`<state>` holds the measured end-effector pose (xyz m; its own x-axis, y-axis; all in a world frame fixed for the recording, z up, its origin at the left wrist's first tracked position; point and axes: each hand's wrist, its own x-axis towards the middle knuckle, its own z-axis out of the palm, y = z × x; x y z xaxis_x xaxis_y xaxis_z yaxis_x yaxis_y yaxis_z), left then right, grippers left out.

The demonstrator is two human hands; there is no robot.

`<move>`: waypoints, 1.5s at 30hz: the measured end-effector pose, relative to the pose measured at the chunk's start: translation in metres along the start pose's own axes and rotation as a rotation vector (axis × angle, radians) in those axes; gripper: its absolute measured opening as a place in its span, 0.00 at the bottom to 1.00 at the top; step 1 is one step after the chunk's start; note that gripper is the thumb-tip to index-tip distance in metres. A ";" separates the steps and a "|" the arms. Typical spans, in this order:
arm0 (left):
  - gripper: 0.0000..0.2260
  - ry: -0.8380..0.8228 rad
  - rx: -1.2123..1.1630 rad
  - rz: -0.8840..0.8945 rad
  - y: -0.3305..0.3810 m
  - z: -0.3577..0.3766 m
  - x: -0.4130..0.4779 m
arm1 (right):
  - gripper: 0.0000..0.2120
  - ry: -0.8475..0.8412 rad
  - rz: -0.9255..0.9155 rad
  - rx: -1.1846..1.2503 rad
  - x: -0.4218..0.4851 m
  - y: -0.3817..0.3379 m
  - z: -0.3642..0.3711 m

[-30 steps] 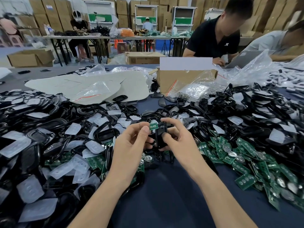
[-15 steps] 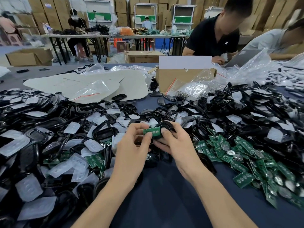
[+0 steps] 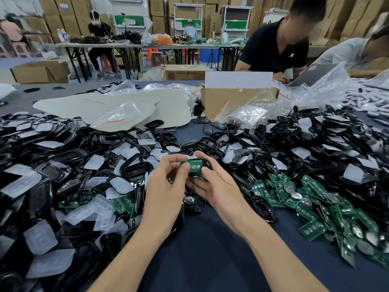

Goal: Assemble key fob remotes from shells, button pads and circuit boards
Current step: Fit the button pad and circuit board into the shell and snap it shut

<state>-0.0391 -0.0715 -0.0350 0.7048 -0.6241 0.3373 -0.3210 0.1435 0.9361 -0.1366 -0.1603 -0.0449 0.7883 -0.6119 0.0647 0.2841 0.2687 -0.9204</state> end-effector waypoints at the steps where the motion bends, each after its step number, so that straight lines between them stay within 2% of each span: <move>1: 0.07 -0.002 -0.006 -0.005 0.000 0.000 0.000 | 0.18 -0.004 -0.010 -0.005 0.000 0.001 0.000; 19: 0.05 0.078 -0.042 -0.033 -0.004 0.004 -0.001 | 0.17 -0.019 -0.109 -0.073 -0.005 0.002 0.011; 24: 0.07 0.107 -0.011 0.029 -0.001 0.007 -0.007 | 0.13 0.040 -0.180 -0.173 -0.006 0.001 0.015; 30: 0.06 0.180 0.063 0.109 -0.002 0.009 -0.007 | 0.13 0.076 -0.214 -0.147 -0.006 0.000 0.017; 35: 0.13 0.124 0.071 0.066 -0.001 0.007 -0.007 | 0.19 0.076 -0.211 -0.098 -0.005 -0.001 0.017; 40: 0.06 0.071 0.044 0.013 0.002 0.006 -0.004 | 0.18 0.079 -0.199 -0.092 -0.004 -0.002 0.014; 45: 0.05 0.041 0.004 -0.025 0.006 0.002 -0.002 | 0.15 0.090 -0.183 -0.136 -0.003 -0.009 0.008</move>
<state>-0.0435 -0.0706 -0.0303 0.7380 -0.5955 0.3174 -0.3050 0.1252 0.9441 -0.1370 -0.1544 -0.0340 0.6766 -0.7069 0.2062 0.3368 0.0480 -0.9404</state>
